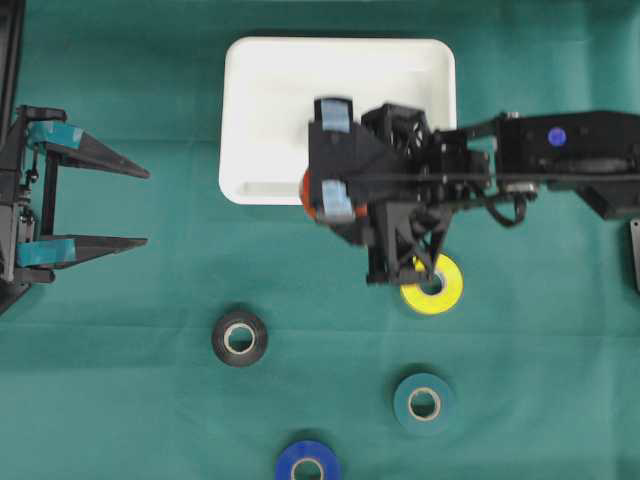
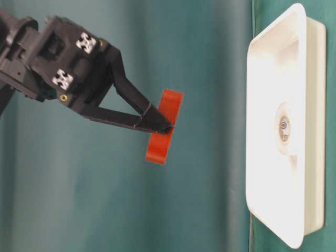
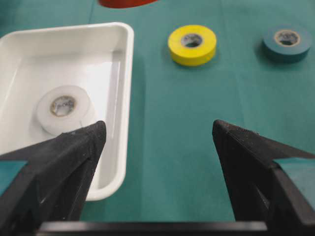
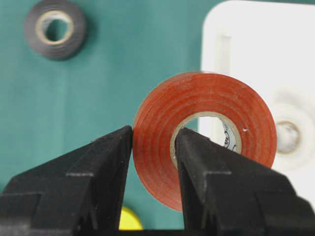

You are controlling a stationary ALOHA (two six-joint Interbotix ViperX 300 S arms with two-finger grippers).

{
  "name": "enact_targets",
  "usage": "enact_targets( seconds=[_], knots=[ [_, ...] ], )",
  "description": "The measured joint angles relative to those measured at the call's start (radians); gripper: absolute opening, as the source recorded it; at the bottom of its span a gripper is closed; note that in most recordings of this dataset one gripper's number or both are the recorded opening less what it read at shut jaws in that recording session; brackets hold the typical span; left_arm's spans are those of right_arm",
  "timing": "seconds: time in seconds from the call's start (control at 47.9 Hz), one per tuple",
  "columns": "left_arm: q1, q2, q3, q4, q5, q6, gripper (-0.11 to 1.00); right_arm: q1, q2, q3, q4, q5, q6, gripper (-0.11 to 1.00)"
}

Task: Pick up the tape from a random location and place it into the white case.
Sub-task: 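Lift the red tape roll with the right gripper toward the tray's far side, then lower the red tape roll into the tray beside the white roll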

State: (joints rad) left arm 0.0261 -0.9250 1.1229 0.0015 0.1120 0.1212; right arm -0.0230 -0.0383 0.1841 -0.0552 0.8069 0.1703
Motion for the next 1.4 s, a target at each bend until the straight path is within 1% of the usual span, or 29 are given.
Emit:
enact_targets(
  seconds=[0.439,0.564,0.668,0.877,1.044,1.211,1.399],
  knots=[
    [0.0,0.002,0.0,0.0,0.0,0.0,0.86,-0.189,0.002,0.0,-0.011,-0.012,-0.002,0.31],
    [0.0,0.002,0.0,0.0,0.0,0.0,0.86,-0.232,0.012,0.0,-0.011,-0.025,-0.005,0.31],
    [0.002,0.002,0.0,0.0,0.0,0.0,0.86,-0.249,0.017,0.0,-0.012,-0.031,-0.005,0.31],
    [0.0,0.002,0.0,0.0,0.002,0.0,0.86,-0.252,0.017,0.008,-0.012,-0.029,-0.006,0.31],
    [0.0,0.0,0.0,0.0,0.002,0.0,0.86,-0.278,-0.015,0.071,-0.012,-0.034,0.002,0.31],
    [0.002,0.002,0.0,0.002,0.0,0.0,0.86,-0.308,-0.084,0.153,-0.011,-0.044,0.012,0.31],
    [0.0,0.0,0.0,0.0,0.002,0.0,0.86,-0.314,-0.141,0.215,-0.012,-0.051,0.031,0.31]
  ],
)
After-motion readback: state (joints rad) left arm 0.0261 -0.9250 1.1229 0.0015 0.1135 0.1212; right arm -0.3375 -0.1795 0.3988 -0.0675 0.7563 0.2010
